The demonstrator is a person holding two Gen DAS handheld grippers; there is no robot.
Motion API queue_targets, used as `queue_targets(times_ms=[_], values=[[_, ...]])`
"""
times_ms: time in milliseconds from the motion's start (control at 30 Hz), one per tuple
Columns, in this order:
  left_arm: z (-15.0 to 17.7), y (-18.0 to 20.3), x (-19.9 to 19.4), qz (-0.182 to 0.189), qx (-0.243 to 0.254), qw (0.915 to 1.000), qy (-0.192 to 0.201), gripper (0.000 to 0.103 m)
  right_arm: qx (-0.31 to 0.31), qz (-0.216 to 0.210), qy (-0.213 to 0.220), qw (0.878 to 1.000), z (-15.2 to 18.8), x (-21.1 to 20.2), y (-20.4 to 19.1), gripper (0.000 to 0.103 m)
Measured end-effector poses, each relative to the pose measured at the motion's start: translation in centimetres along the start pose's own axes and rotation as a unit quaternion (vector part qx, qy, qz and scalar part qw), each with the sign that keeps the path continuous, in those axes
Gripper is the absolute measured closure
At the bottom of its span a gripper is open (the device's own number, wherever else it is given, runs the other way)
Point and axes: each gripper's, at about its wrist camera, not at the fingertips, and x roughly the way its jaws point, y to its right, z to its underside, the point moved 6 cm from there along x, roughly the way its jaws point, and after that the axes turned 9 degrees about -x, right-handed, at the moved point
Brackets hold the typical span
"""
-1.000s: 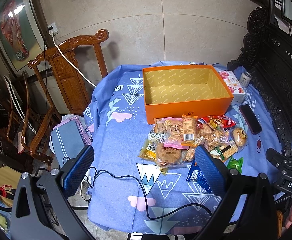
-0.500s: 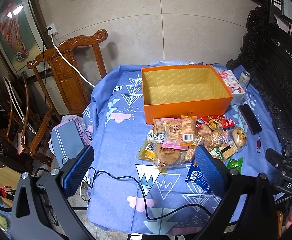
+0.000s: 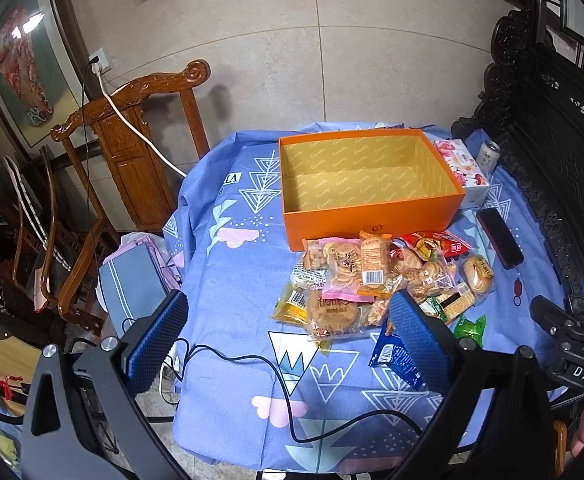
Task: Organize snacks
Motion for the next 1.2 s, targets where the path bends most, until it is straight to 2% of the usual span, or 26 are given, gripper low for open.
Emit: queue_targets(times_ms=[467,633,800,867,1000,1067,1200], values=[[-1.1,1.9,2.0,0.002,0.007,1.0,0.003,0.004,-0.011,0.008,0.003,1.0,-1.2,1.1,0.6,0.003],[-1.3,2.3,2.7,0.002,0.01,0.9999,0.006,0.004,-0.022,0.002,0.02,1.0,-1.7,1.8,0.7,0.003],[-1.2,2.3,4.2,0.025,0.005,0.9995,0.019,0.004,-0.064,-0.007,0.05,0.997,-1.3,5.0,1.4,0.003],[-0.9,2.2,5.2,0.038,0.001,0.9991,0.018,0.004,-0.083,-0.029,0.051,0.995,-0.4,7.1,1.7,0.003],[0.1,1.7,7.7,0.047,-0.01,0.9986,0.021,0.004,-0.1,-0.061,0.013,0.993,1.9,11.9,2.3,0.003],[0.4,1.7,8.7,0.053,-0.013,0.9984,0.016,0.004,-0.111,-0.054,-0.006,0.992,3.0,14.0,2.1,0.008],[0.7,1.8,10.6,0.054,-0.021,0.9983,-0.006,0.004,-0.106,-0.088,-0.028,0.99,3.2,16.4,1.1,0.01]])
